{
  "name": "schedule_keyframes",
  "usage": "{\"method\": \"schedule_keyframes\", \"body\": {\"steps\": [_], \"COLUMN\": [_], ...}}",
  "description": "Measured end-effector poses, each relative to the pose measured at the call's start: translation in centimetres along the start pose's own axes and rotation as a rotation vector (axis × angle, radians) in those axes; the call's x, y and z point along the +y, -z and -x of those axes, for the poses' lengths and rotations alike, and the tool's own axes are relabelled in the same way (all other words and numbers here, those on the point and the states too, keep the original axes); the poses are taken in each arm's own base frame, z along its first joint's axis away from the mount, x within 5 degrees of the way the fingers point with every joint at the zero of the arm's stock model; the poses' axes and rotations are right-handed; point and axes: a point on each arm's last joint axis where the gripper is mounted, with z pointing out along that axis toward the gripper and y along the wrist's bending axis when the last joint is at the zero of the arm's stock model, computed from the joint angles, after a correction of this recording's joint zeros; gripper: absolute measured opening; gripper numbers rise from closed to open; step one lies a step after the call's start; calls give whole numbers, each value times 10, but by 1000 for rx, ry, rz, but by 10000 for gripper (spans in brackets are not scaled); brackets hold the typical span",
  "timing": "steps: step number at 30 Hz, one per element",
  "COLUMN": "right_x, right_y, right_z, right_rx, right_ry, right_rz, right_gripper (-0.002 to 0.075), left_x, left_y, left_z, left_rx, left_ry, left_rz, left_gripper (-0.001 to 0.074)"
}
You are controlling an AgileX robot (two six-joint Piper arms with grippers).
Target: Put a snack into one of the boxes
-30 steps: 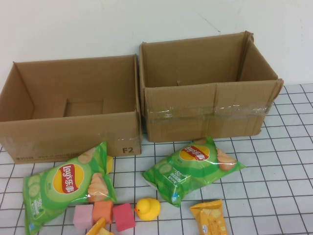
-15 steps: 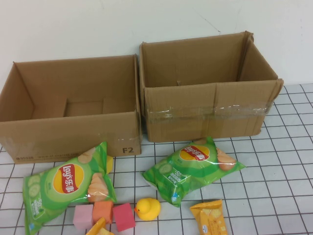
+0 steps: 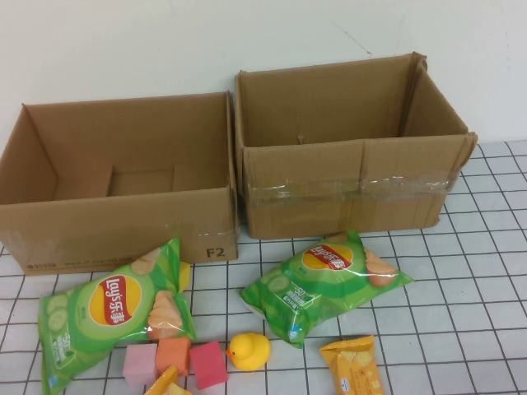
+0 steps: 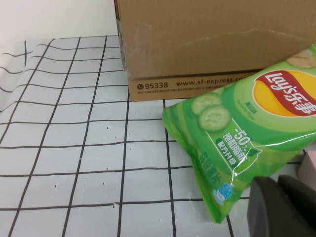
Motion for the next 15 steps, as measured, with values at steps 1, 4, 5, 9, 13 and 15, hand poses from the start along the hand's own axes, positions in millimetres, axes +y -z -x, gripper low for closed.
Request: {"method": "schedule_keyframes", "body": {"steps": [1,4,5,9,13,15], "right_x": [0,0,0,0,0,0], "right_y": [0,0,0,0,0,0], "right_z": [0,0,0,0,0,0], "right_rx": [0,0,0,0,0,0], "right_ry": [0,0,0,0,0,0], "right_rz": [0,0,0,0,0,0], "right_gripper": [-1,-1,-1,-1,-1,-1], "left_x": [0,0,0,0,0,0], "left_y": [0,0,0,0,0,0], "left_z": [0,0,0,0,0,0], "left_rx": [0,0,0,0,0,0], "left_ry": [0,0,0,-2,-6,-6], "left_rz": [0,0,0,1,2,2], "left_gripper": [-3,-3,-3,-3,-3,-3]}}
